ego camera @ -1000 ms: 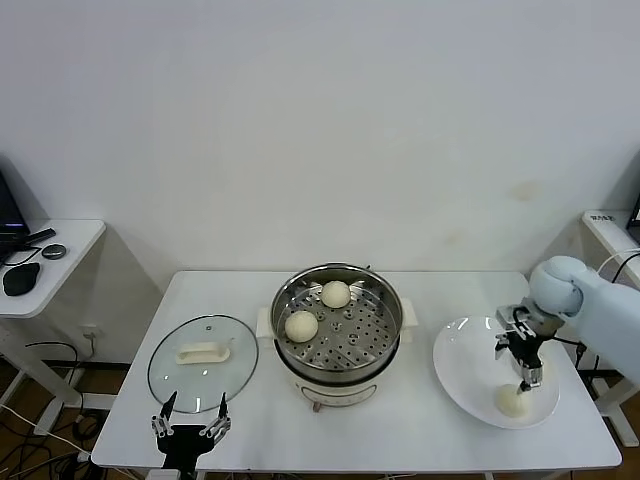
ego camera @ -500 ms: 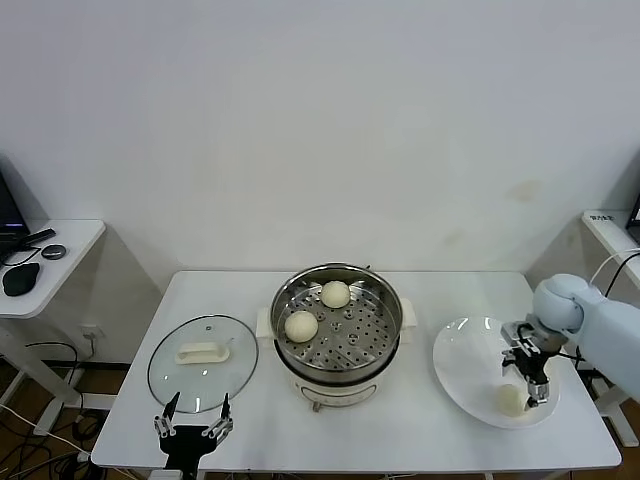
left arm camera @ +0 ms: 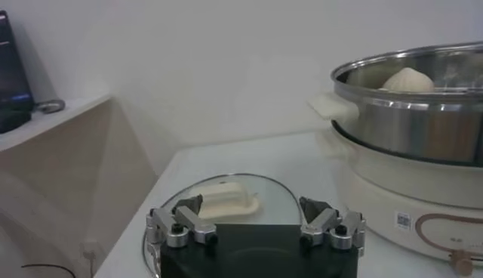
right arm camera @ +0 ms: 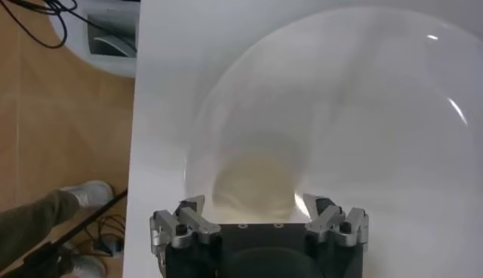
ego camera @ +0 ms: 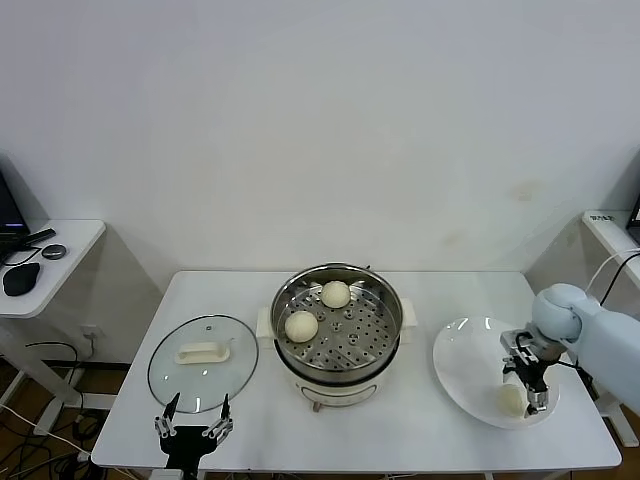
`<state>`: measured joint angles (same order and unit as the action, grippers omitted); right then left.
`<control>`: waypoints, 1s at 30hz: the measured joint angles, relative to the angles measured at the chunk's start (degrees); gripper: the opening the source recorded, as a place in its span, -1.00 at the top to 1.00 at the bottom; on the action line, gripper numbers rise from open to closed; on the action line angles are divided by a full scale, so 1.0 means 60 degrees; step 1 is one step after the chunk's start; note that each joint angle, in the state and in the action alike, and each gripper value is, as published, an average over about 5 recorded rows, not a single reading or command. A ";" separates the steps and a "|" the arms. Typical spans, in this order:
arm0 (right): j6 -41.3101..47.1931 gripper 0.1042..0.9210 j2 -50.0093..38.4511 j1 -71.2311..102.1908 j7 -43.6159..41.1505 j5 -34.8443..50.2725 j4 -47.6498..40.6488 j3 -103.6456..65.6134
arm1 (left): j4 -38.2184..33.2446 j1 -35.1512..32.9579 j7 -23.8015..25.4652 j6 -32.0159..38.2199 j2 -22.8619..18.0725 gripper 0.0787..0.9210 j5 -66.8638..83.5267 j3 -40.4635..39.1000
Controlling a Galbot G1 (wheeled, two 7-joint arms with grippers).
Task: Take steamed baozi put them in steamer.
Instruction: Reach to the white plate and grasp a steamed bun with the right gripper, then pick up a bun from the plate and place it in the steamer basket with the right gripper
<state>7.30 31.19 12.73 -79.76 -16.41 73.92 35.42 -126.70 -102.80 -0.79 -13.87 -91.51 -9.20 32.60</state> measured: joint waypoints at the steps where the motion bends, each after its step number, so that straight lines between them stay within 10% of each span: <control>1: 0.0014 -0.76 0.0011 0.0023 0.0002 -0.0016 -0.0007 -0.0017 | 0.0008 0.0006 0.0000 0.0000 0.0000 -0.77 0.0000 -0.0001; 10: 0.0116 -0.61 0.0130 0.0200 0.0079 -0.0154 -0.0091 -0.0114 | 0.0052 0.0079 -0.0051 -0.0004 -0.0003 -0.77 0.0003 0.0005; 21: 0.0223 0.10 0.0210 0.0252 0.0167 -0.0137 -0.0210 -0.0266 | 0.0138 0.0162 -0.0022 -0.0005 0.0001 -0.77 0.0004 0.0008; 30: 0.0203 0.17 0.0209 -0.0324 0.0084 0.0202 -0.0213 -0.0072 | 0.0296 0.0360 -0.0046 -0.0002 0.0003 -0.77 -0.0001 -0.0039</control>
<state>8.52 32.44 10.79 -79.26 -15.20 72.64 34.99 -124.93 -100.64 -1.07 -13.88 -91.49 -9.21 32.36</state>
